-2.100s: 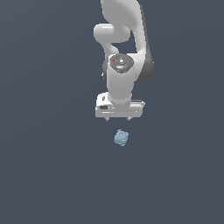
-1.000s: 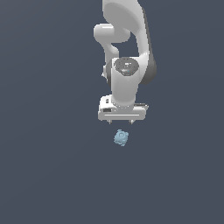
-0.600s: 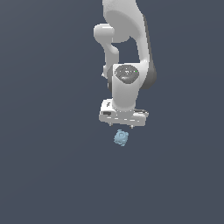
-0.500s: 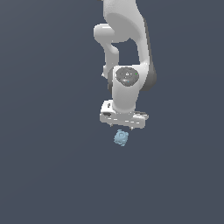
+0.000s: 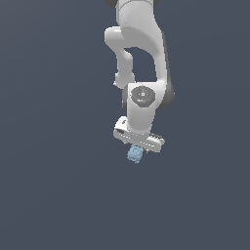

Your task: Pick up the object and move it to a goal position.

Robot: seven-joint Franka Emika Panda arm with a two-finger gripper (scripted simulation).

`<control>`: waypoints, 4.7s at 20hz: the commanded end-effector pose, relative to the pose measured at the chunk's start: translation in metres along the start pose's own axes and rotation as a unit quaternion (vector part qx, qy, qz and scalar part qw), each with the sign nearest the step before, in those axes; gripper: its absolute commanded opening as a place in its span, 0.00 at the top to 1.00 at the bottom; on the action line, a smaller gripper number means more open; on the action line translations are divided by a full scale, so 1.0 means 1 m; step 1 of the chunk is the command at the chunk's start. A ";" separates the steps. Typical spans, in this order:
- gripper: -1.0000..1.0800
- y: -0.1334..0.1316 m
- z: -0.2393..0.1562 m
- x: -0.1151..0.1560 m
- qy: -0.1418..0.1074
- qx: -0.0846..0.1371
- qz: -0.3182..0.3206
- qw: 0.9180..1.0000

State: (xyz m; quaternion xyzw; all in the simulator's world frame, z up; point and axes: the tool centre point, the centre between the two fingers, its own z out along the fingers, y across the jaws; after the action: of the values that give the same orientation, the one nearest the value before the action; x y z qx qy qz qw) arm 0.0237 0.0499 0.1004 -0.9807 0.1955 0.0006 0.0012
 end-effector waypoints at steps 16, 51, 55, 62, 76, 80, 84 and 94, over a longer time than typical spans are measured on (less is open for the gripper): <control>0.04 -0.002 0.025 0.002 0.001 -0.001 0.037 0.999; 1.00 -0.026 0.003 -0.002 0.001 -0.001 0.039 0.999; 1.00 -0.042 -0.034 -0.005 0.001 -0.001 0.039 0.999; 1.00 -0.073 -0.109 -0.009 0.001 -0.001 0.039 0.999; 1.00 -0.130 -0.240 -0.015 0.001 -0.001 0.039 0.999; 1.00 -0.141 -0.266 -0.016 0.001 -0.001 0.039 0.999; 1.00 -0.151 -0.287 -0.016 0.001 -0.001 0.039 0.999; 1.00 -0.168 -0.323 -0.016 0.001 -0.001 0.039 0.999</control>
State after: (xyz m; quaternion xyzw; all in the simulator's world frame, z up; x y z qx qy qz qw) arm 0.0728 0.2086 0.4197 -0.9723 0.2337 -0.0002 0.0000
